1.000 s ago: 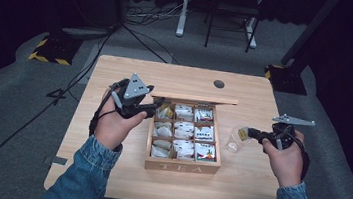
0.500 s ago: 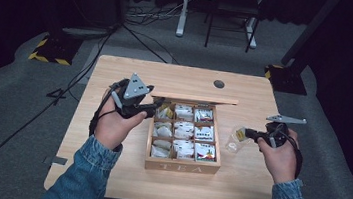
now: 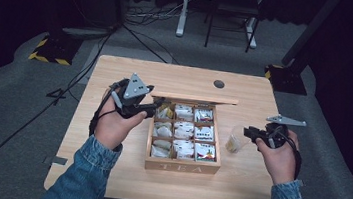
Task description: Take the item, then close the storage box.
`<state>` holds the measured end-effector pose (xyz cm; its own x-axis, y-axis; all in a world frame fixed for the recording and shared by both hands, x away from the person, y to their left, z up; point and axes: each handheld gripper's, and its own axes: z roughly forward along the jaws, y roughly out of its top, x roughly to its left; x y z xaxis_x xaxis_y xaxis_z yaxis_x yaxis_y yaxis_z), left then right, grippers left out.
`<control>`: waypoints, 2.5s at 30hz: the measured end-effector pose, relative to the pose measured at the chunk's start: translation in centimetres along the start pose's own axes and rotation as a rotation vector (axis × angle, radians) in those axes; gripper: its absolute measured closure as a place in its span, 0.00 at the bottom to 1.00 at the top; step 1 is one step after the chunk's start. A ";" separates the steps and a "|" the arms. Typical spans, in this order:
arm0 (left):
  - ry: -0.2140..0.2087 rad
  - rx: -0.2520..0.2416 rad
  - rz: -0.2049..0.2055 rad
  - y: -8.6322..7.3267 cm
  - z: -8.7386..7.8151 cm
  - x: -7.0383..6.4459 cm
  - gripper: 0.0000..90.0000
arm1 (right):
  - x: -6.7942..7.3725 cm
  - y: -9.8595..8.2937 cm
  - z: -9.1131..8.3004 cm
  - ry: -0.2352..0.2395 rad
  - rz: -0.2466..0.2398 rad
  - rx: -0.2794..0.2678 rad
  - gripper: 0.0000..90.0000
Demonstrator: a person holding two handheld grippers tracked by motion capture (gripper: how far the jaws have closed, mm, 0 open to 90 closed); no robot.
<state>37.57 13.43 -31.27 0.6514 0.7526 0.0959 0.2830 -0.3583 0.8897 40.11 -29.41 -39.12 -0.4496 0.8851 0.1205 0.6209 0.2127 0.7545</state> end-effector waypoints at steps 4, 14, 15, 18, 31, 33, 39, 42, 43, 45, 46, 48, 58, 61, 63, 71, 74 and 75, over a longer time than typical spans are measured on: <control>0.000 0.002 0.007 -0.1 -0.1 -0.1 0.55 | -0.4 -0.3 -0.5 -0.007 0.011 -0.022 0.76; -0.001 0.023 0.032 -0.4 -0.4 -0.6 0.54 | -1.5 -1.6 -2.0 -0.027 0.017 -0.073 0.68; 0.002 0.024 0.038 -0.4 -0.4 -0.6 0.54 | -1.5 -1.8 -2.1 -0.028 0.022 -0.072 0.69; 0.000 0.022 0.037 -0.6 -0.4 -0.7 0.54 | -1.9 -2.4 -2.6 -0.035 0.040 -0.070 0.69; -0.009 0.027 0.027 -1.8 -0.8 -1.4 0.55 | -3.7 -4.8 -2.4 -0.052 0.100 -0.055 0.67; -0.006 0.026 0.025 -2.1 -0.8 -1.7 0.55 | -4.1 -5.0 -2.1 -0.062 0.095 -0.054 0.64; 0.033 0.000 0.041 -3.4 -1.0 -2.8 0.55 | -5.4 -6.2 -0.5 -0.082 0.060 -0.034 0.59; 0.040 -0.003 0.040 -3.9 -1.1 -3.2 0.55 | -5.9 -6.9 0.1 -0.090 0.049 -0.026 0.58; 0.041 -0.005 0.042 -4.1 -1.1 -3.3 0.55 | -6.1 -7.1 0.3 -0.095 0.052 -0.025 0.57; 0.046 -0.009 0.042 -4.4 -1.1 -3.5 0.54 | -6.3 -7.6 0.7 -0.102 0.037 -0.029 0.57; 0.048 -0.013 0.042 -4.5 -1.1 -3.6 0.54 | -6.4 -7.8 0.9 -0.106 0.035 -0.029 0.57; 0.051 -0.014 0.040 -4.8 -1.2 -3.8 0.54 | -6.4 -8.1 1.3 -0.112 0.028 -0.021 0.57; 0.056 0.006 0.033 -6.0 -1.2 -4.6 0.54 | -6.4 -8.9 2.5 -0.115 0.008 -0.013 0.57; 0.055 0.017 0.039 -6.2 -1.2 -4.8 0.54 | -6.5 -8.9 2.5 -0.113 0.010 -0.017 0.57; 0.053 0.026 0.043 -6.4 -1.2 -4.9 0.54 | -6.6 -9.0 2.5 -0.116 0.010 -0.017 0.57; 0.053 0.033 0.036 -7.2 -1.2 -5.3 0.54 | -6.9 -9.3 2.6 -0.120 0.010 -0.015 0.55; 0.043 0.045 0.023 -7.6 -1.3 -5.5 0.54 | -7.0 -9.4 2.6 -0.118 0.011 -0.015 0.55; 0.041 0.045 0.020 -7.7 -1.3 -5.5 0.54 | -7.0 -9.4 2.6 -0.118 0.012 -0.017 0.55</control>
<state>30.94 12.77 -38.10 0.6280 0.7669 0.1325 0.3025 -0.3974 0.8664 39.12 -36.54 -48.71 -0.3632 0.9302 0.0536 0.6145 0.1959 0.7642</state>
